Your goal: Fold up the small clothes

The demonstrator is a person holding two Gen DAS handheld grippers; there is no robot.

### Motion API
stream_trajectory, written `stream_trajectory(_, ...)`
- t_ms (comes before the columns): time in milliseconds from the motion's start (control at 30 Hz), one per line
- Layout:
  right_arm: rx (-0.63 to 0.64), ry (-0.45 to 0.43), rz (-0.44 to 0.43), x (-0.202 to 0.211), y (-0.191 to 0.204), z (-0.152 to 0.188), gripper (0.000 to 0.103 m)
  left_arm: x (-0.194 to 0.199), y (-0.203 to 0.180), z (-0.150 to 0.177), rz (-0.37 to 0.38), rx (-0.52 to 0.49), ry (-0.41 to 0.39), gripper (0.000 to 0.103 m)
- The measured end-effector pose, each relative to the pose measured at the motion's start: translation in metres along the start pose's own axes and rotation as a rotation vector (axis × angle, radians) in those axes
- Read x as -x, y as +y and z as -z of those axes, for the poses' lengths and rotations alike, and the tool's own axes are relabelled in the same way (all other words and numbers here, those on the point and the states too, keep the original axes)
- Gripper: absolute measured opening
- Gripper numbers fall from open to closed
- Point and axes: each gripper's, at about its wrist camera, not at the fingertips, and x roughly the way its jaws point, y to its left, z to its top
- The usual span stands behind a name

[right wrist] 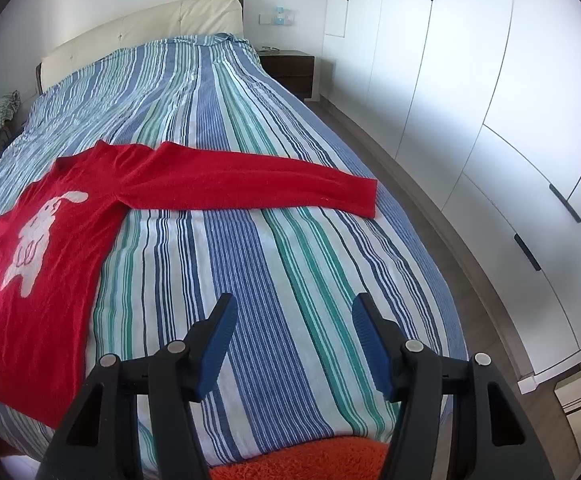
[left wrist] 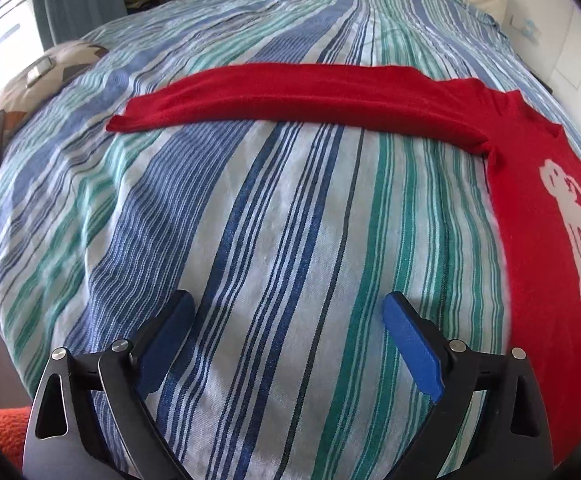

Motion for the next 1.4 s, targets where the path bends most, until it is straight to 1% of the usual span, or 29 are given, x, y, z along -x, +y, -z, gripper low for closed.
stream_trajectory(100, -0.001, 0.0, -0.001, 0.0, -0.001, 0.0, 0.06, -0.002, 0.0, 0.001, -0.011, 0.001, 0.007, 0.102)
stream_trajectory(433, -0.004, 0.002, -0.002, 0.0, -0.001, 0.0, 0.06, -0.008, -0.001, 0.003, -0.021, -0.01, 0.027, 0.103)
stream_trajectory(700, -0.004, 0.002, -0.003, 0.001, -0.001, 0.0, 0.061, -0.012, 0.005, 0.002, 0.024, -0.001, 0.042, 0.103)
stream_trajectory(833, -0.005, 0.002, -0.004, 0.0, -0.001, 0.0, 0.061, -0.01, 0.005, 0.002, 0.03, -0.007, 0.041, 0.103)
stream_trajectory(1000, -0.009, 0.002, -0.01, 0.001, -0.002, 0.0, 0.061, -0.01, -0.001, 0.002, 0.011, -0.047, 0.059, 0.103)
stream_trajectory(1133, -0.017, 0.0, -0.019, 0.001, -0.004, 0.001, 0.061, -0.007, 0.001, 0.002, 0.034, -0.055, 0.064, 0.103)
stream_trajectory(1200, -0.022, 0.0, -0.025, 0.001, -0.006, 0.001, 0.061, -0.001, 0.004, 0.0, 0.044, -0.032, 0.075, 0.102)
stream_trajectory(1233, -0.024, 0.003, -0.028, 0.001, -0.007, 0.001, 0.063, 0.006, 0.005, -0.002, 0.055, -0.018, 0.08, 0.102)
stream_trajectory(1267, -0.026, 0.011, -0.034, -0.001, -0.007, 0.001, 0.067, 0.013, 0.007, -0.003, 0.07, -0.007, 0.075, 0.102)
stream_trajectory(1333, -0.033, 0.033, -0.048, -0.004, -0.009, 0.0, 0.067, 0.037, 0.009, -0.003, 0.111, 0.017, 0.027, 0.102)
stream_trajectory(1400, -0.053, 0.073, -0.123, -0.01, -0.014, -0.004, 0.067, 0.06, 0.009, -0.002, 0.133, 0.014, -0.021, 0.102)
